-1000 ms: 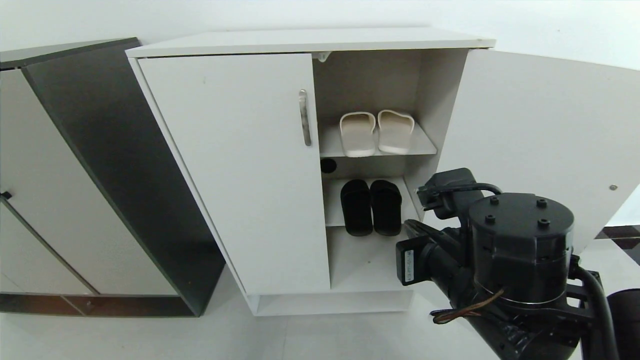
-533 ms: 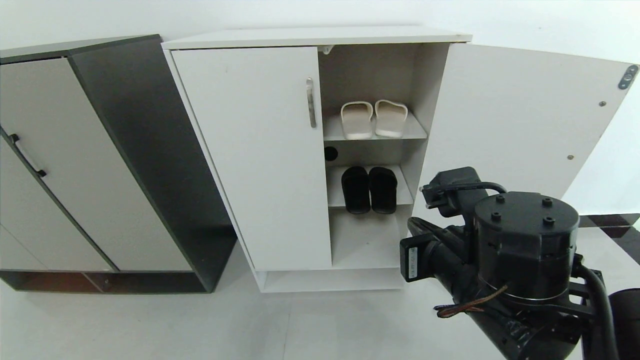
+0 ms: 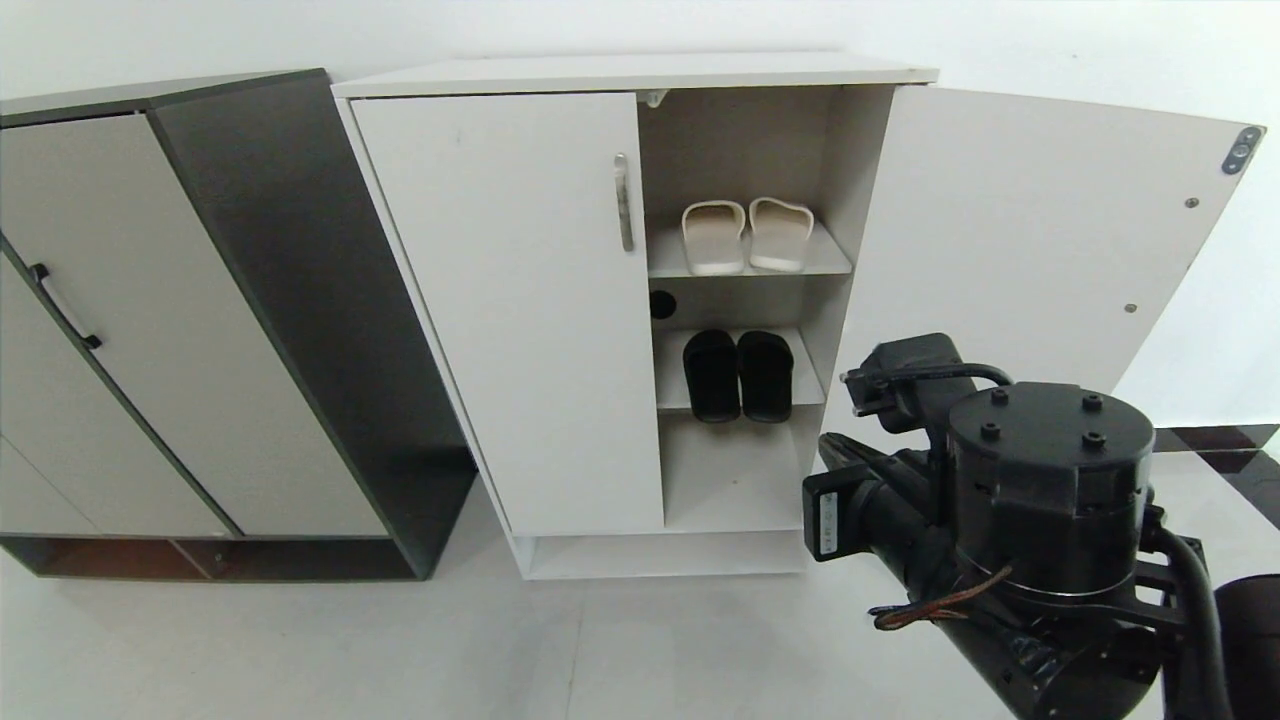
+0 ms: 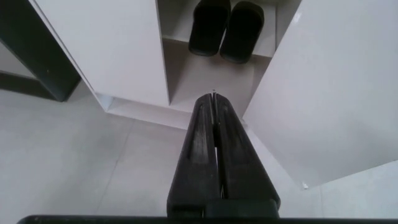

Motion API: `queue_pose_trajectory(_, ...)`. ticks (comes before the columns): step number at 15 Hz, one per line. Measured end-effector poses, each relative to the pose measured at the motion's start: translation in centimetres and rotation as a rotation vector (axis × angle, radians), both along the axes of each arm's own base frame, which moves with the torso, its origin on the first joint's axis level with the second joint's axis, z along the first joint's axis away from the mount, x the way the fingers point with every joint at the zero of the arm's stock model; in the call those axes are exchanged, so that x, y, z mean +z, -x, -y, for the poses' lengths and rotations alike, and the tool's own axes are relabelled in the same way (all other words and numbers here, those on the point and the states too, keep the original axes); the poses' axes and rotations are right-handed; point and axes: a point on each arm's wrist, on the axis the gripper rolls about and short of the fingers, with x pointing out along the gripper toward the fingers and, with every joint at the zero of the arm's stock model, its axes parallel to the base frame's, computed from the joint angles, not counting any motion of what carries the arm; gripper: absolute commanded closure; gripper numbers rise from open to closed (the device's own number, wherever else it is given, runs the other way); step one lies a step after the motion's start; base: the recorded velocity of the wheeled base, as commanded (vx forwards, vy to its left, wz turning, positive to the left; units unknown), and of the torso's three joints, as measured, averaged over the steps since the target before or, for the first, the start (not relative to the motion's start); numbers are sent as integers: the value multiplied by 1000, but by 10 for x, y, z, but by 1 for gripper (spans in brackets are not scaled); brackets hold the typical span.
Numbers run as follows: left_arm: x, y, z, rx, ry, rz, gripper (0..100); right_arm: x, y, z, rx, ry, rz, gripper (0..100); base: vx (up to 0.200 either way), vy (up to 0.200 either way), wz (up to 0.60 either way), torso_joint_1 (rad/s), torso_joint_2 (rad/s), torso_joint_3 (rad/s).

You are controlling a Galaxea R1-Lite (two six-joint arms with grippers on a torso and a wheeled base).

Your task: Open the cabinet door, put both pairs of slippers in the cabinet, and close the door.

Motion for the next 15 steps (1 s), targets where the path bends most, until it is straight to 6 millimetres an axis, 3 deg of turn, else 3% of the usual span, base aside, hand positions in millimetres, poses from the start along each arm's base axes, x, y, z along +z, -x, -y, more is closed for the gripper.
queue_pose_trajectory(5, 0, 0, 0, 0, 0, -1, 100, -1, 0, 0, -1, 4, -2, 100, 0, 0, 0, 1, -39, -42)
queue_pose_trajectory(8, 0, 0, 0, 0, 0, -3, 100, -1, 0, -1, 2, 8, -2, 100, 0, 0, 0, 28, -211, -339)
queue_pose_trajectory(15, 0, 0, 0, 0, 0, 0, 100, -1, -1, -1, -1, 9, -2, 100, 0, 0, 0, 86, -501, -352)
